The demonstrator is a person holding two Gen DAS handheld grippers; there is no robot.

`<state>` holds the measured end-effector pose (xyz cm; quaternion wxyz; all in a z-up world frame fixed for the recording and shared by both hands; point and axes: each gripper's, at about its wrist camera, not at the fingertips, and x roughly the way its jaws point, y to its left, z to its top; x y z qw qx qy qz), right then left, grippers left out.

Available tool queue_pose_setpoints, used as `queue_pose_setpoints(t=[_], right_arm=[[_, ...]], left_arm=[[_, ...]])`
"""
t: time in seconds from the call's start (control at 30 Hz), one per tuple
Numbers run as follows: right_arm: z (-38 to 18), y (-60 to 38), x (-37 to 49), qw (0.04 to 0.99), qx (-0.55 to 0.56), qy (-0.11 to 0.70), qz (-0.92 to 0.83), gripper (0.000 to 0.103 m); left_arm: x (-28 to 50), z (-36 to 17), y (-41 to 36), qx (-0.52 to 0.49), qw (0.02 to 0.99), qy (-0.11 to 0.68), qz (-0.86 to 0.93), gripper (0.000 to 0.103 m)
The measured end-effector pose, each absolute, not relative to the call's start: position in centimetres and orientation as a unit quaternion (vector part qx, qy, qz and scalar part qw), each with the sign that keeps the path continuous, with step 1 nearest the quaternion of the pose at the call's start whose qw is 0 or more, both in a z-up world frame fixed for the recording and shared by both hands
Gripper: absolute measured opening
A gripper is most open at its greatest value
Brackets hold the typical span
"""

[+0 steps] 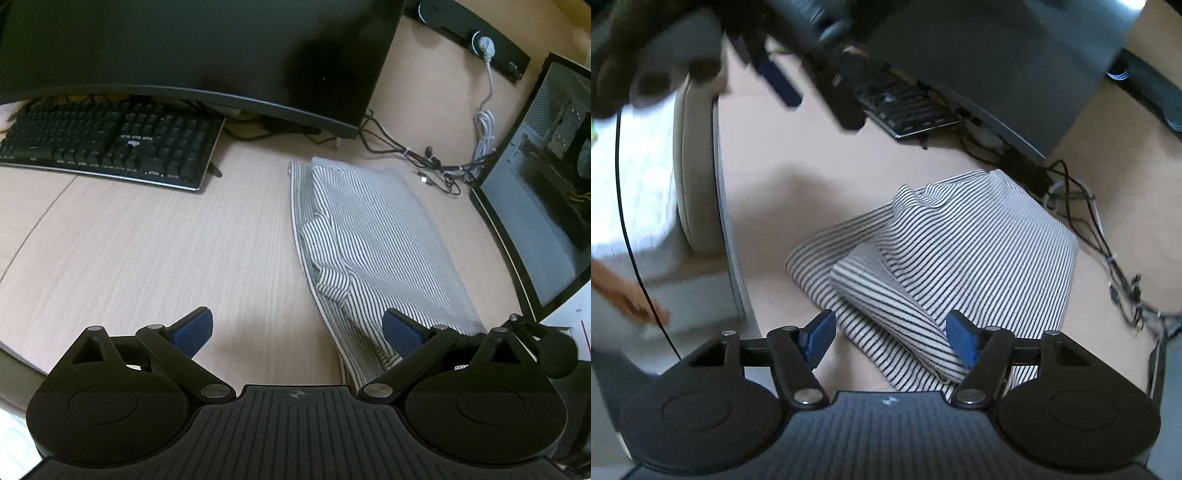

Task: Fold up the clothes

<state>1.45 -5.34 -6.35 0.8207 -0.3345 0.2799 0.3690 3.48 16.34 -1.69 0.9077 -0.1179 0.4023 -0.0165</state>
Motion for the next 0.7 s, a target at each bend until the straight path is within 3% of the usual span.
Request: queue_pose_setpoints(t=[0.07,0.17,0.2,0.3,0.5,0.7], right_arm=[[-7.0,-5.0,1.3,0.815,-0.348,0.277,0.370,0.074],[-7.4,-4.4,1.6,0.821,-0.336,0.279,0.367,0.073],[-7.3,-4.2,1.8,0.825,-0.327,0.283,0.364,0.058],[-5.9,-5.0,4.1,0.843,-0.245,0.317,0.360,0.034],[-2.6,-8.7,8.5,0.854,-0.044,0.386,0.344,0.022],[-2.6,-9.5,9.0,0.849,0.010,0.415,0.327,0.021]], left_arm=[[3.3,-1.6,16.4,-0.117,0.909,0.400,-0.014,0.101],[3.2,-2.1,15.2,-0.063,0.918,0.388,-0.057,0.102],[3.1,-2.3,14.8,-0.043,0.920,0.383,-0.072,0.102],[3.0,-2.8,13.5,0.015,0.923,0.367,-0.118,0.103],[2.8,-3.8,11.0,0.130,0.912,0.329,-0.207,0.103],[4.0,-6.1,7.5,0.214,0.898,0.279,-0.265,0.103]])
